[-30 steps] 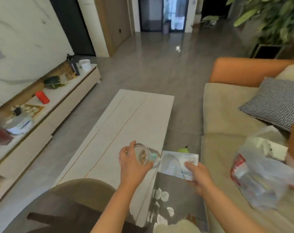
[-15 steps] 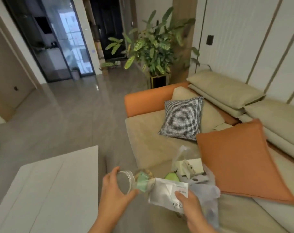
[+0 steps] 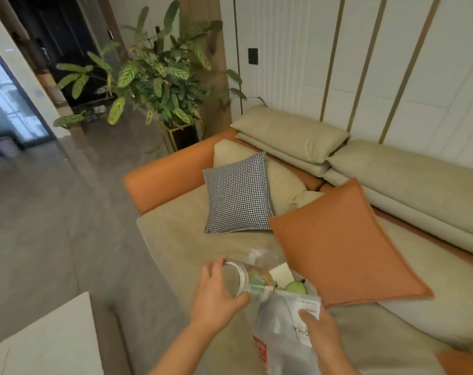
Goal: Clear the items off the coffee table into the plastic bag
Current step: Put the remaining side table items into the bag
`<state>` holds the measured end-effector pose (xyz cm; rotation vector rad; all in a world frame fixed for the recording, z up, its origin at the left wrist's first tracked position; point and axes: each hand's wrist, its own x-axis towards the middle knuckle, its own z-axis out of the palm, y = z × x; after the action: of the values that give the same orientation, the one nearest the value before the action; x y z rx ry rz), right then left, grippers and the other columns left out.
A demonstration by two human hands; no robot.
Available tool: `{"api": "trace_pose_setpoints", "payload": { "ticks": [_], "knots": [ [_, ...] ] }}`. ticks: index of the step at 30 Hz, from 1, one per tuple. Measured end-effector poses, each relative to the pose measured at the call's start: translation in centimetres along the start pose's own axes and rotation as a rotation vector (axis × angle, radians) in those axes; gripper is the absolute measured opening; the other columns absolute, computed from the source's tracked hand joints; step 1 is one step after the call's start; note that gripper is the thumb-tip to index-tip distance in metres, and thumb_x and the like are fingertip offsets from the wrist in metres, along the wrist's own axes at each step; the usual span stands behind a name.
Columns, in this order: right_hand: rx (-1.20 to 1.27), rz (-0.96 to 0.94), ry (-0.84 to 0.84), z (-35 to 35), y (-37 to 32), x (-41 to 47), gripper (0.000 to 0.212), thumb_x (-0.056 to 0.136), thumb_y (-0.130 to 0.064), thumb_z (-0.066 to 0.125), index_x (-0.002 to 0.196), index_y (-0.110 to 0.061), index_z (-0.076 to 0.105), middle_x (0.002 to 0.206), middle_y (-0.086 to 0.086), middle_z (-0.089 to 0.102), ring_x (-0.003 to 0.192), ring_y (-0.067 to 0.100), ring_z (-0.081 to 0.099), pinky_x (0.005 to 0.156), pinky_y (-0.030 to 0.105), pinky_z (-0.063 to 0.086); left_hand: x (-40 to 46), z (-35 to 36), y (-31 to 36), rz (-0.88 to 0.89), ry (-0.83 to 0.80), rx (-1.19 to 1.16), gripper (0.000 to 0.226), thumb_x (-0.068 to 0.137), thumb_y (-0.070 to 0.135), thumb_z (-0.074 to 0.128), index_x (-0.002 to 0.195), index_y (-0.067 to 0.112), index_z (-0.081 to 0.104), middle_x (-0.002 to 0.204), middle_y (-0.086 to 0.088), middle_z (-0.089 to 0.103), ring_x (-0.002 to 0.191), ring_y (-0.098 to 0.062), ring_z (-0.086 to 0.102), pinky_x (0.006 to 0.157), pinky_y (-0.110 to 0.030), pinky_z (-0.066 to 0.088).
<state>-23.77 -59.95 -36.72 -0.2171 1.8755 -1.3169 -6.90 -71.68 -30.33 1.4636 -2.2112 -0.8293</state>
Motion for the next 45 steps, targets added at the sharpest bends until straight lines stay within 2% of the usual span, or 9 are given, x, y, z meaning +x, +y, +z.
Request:
{"api": "trace_pose_setpoints", "payload": {
  "ticks": [6, 11, 22, 25, 27, 32, 35, 39, 45],
  "knots": [
    [-0.005, 0.03, 0.183, 4.7, -1.2, 2.6, 0.013, 0.091, -0.004, 0.052, 0.098, -0.005, 0.062, 0.088, 0.017, 0.064, 0.086, 0.033, 0.06, 0.083, 0.046, 0.049, 8.7, -0.3, -1.4, 0.166, -0.187, 0.074, 0.1, 0.066, 0.051, 0.075, 0.147, 0.024, 0.024, 0.14, 0.004, 0.033, 0.126, -0.015, 0.044, 0.1, -0.027, 0.039],
    [-0.128, 0.049, 0.33, 6.3, -1.2, 5.2, 0.024, 0.087, -0.02, 0.052, 0.109, -0.015, 0.059, 0.094, 0.012, 0.067, 0.089, 0.033, 0.063, 0.082, 0.052, 0.053, 14.2, -0.3, -1.9, 0.273, -0.364, 0.11, 0.104, 0.065, 0.05, 0.078, 0.147, 0.021, 0.023, 0.143, -0.001, 0.031, 0.13, -0.019, 0.04, 0.105, -0.034, 0.04],
    [-0.366, 0.095, 0.425, 4.5, -1.9, 7.0, 0.019, 0.093, -0.007, 0.037, 0.076, -0.013, 0.043, 0.064, 0.005, 0.045, 0.059, 0.022, 0.043, 0.053, 0.03, 0.032, 16.8, 6.8, -1.0, 0.411, -0.572, 0.185, 0.1, 0.066, 0.044, 0.077, 0.147, 0.02, 0.023, 0.138, -0.006, 0.035, 0.13, -0.022, 0.039, 0.106, -0.034, 0.038],
    [-0.473, 0.086, 0.467, 4.4, -0.7, 8.4, 0.016, 0.094, -0.007, 0.036, 0.09, -0.005, 0.05, 0.074, 0.009, 0.052, 0.063, 0.023, 0.047, 0.058, 0.031, 0.036, 17.0, 9.0, -1.3, 0.399, -0.563, 0.215, 0.097, 0.066, 0.044, 0.076, 0.145, 0.023, 0.024, 0.137, -0.004, 0.033, 0.13, -0.021, 0.037, 0.102, -0.035, 0.041],
    [-0.584, 0.101, 0.447, 4.8, 0.0, 9.5, 0.026, 0.096, -0.007, 0.034, 0.113, -0.006, 0.053, 0.103, 0.012, 0.058, 0.082, 0.025, 0.054, 0.069, 0.031, 0.041, 17.4, 10.2, -1.6, 0.382, -0.569, 0.215, 0.095, 0.066, 0.042, 0.076, 0.144, 0.024, 0.025, 0.138, -0.003, 0.031, 0.128, -0.02, 0.037, 0.1, -0.034, 0.043],
    [-1.025, 0.139, 0.306, 6.5, 2.1, 11.8, 0.051, 0.094, -0.008, 0.041, 0.142, -0.017, 0.027, 0.137, -0.004, 0.041, 0.127, 0.017, 0.04, 0.088, 0.029, 0.048, 18.5, 13.3, -2.5, 0.364, -0.614, 0.23, 0.095, 0.064, 0.044, 0.076, 0.142, 0.025, 0.026, 0.137, -0.002, 0.032, 0.125, -0.019, 0.039, 0.096, -0.032, 0.043],
    [-0.978, 0.244, 0.189, 8.4, 4.0, 13.5, 0.061, 0.094, -0.011, 0.041, 0.149, -0.017, 0.014, 0.143, 0.0, 0.038, 0.128, 0.022, 0.041, 0.091, 0.034, 0.048, 18.8, 15.1, -2.9, 0.349, -0.7, 0.217, 0.1, 0.064, 0.049, 0.076, 0.144, 0.022, 0.023, 0.138, -0.001, 0.03, 0.128, -0.019, 0.037, 0.099, -0.035, 0.043],
    [-0.768, 0.424, 0.192, 10.6, 5.9, 14.1, 0.051, 0.096, -0.014, 0.037, 0.145, -0.014, 0.022, 0.134, 0.013, 0.047, 0.117, 0.031, 0.052, 0.093, 0.04, 0.047, 19.1, 17.3, -4.1, 0.394, -0.824, 0.225, 0.096, 0.067, 0.045, 0.078, 0.142, 0.019, 0.023, 0.136, -0.001, 0.03, 0.128, -0.018, 0.036, 0.101, -0.027, 0.039],
    [-0.858, 0.458, 0.193, 10.8, 6.9, 13.8, 0.058, 0.097, -0.013, 0.036, 0.15, -0.013, 0.012, 0.138, 0.011, 0.046, 0.122, 0.029, 0.048, 0.101, 0.038, 0.039, 20.7, 19.1, -5.3, 0.417, -0.993, 0.262, 0.102, 0.071, 0.051, 0.073, 0.148, 0.024, 0.012, 0.138, -0.003, 0.027, 0.132, -0.019, 0.03, 0.104, -0.027, 0.033]
  ]
}}
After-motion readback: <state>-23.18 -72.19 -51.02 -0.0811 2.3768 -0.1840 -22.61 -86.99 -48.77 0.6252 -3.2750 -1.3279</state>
